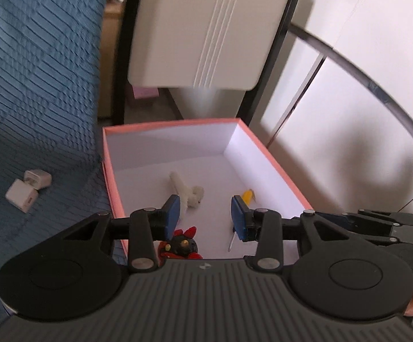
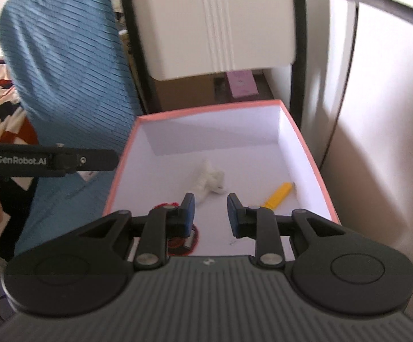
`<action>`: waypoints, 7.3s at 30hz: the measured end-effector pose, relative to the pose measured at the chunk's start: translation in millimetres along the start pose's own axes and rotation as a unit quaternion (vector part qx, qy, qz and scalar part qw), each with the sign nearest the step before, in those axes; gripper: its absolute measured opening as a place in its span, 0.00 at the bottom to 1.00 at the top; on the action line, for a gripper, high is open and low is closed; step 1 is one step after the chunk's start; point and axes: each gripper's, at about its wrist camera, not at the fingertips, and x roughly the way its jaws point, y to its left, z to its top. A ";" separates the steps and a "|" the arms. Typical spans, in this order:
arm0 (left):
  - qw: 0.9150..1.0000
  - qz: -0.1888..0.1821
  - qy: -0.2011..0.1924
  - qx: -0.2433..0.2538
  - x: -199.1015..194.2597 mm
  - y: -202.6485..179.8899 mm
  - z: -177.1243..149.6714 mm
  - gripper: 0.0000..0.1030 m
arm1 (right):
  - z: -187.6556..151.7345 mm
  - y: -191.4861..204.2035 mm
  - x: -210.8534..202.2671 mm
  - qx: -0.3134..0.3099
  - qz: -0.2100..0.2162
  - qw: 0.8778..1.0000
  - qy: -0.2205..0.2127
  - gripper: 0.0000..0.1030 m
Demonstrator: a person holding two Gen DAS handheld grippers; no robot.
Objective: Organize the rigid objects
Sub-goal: 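Open the right tool to drop the USB stick while the left tool releases the bone into the box, then withdraw both open tools from the box back over the cushion, then move both tools down toward the two white chargers on the cushion, then grasp the small white cube charger with the right tool while the left tool grasps the pronged charger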
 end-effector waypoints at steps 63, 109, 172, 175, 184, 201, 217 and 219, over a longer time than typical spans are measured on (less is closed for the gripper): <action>0.978 0.121 -0.101 -0.140 -184.2 120.3 -140.6 0.44 | -95.5 169.6 -37.8 -0.072 0.076 0.995 -0.005 0.27; 0.978 0.144 -0.009 -0.148 57.6 310.1 -54.6 0.63 | 29.6 185.3 216.9 0.005 0.131 0.990 0.041 0.30; 0.977 0.173 -0.024 -0.123 90.0 325.1 -74.1 0.60 | 28.6 184.7 309.8 0.087 0.193 0.968 0.135 0.22; 0.975 0.173 -0.023 -0.136 73.8 315.7 -87.2 0.59 | 20.0 181.7 295.5 0.083 0.191 0.969 0.135 0.22; 0.972 0.172 -0.025 -0.157 27.8 299.0 -122.3 0.56 | 38.3 178.4 281.8 0.077 0.168 0.978 0.100 0.26; 0.973 0.156 -0.013 -0.167 23.4 297.4 -132.4 0.56 | 38.8 207.0 326.0 0.032 0.159 0.979 0.123 0.67; 0.973 0.155 -0.007 -0.172 18.2 297.4 -138.7 0.55 | 11.9 221.5 310.9 -0.012 0.134 0.982 0.131 0.47; 0.973 0.156 -0.005 -0.171 15.8 295.5 -140.8 0.55 | 8.5 214.0 299.4 -0.008 0.126 0.984 0.129 0.47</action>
